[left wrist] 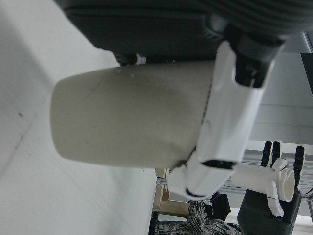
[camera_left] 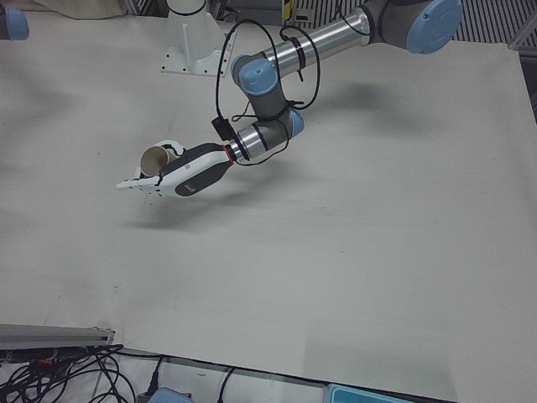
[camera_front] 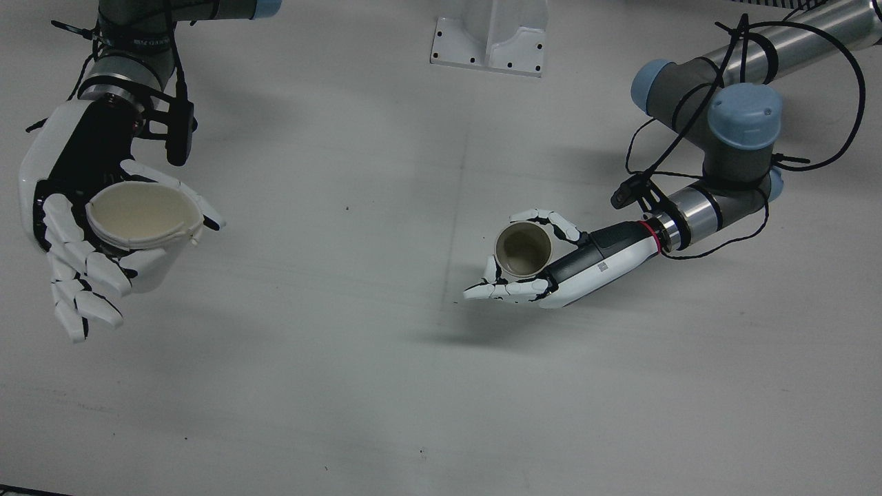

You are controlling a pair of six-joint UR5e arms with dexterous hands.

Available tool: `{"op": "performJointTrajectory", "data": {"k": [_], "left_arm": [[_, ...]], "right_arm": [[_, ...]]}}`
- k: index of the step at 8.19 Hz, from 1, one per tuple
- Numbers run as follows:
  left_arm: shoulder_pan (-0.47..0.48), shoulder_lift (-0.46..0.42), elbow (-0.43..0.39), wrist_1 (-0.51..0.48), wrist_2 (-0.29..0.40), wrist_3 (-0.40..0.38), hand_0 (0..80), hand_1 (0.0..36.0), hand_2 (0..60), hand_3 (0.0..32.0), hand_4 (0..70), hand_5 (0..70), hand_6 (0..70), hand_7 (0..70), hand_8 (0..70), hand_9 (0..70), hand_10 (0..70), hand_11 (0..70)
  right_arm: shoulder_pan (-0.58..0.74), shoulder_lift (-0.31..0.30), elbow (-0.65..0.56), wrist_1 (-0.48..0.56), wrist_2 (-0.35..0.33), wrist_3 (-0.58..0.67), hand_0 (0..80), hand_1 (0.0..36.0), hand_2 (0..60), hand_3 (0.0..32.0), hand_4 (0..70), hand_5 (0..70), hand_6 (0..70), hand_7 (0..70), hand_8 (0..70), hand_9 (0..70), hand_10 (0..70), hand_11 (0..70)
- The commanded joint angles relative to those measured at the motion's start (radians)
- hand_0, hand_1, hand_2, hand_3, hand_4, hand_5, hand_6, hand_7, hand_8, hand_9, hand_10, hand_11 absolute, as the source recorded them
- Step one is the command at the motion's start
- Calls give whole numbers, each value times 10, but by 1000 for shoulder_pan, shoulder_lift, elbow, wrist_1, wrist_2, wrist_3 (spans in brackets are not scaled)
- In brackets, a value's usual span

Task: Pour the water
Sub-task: 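Bring the beige cup forward with the left hand, raise white cup above it, then tilt the white cup over the beige cup with the right hand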

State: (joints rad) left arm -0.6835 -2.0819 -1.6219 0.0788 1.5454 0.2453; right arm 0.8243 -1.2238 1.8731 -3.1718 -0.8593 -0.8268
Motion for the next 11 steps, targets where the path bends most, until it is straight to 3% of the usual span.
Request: {"op": "performJointTrajectory", "data": {"k": [1,4,8,11], "left_arm": [[12,-63,-1,39,-1,2,800,360,446,0,274,22,314,515,331,471,155,276],[12,-69,-12,49,-1,0,800,360,446,0,271,21,308,513,327,467,154,274],[22,-66,-30,52,-1,8,800,360,438,0,266,20,301,509,323,464,152,272],[108,-84,-50,58,-1,25,800,360,436,0,265,22,314,513,324,462,151,270]], "right_arm": [[-178,104,61,9,81,-274,800,281,150,0,304,139,568,530,222,221,94,166],[-274,130,210,33,100,-700,800,281,146,0,265,137,560,520,214,222,117,200],[-266,102,203,32,98,-903,777,278,179,0,289,171,572,567,226,264,140,233],[-266,109,173,36,105,-957,747,274,199,0,322,177,576,614,237,298,151,247]]}}
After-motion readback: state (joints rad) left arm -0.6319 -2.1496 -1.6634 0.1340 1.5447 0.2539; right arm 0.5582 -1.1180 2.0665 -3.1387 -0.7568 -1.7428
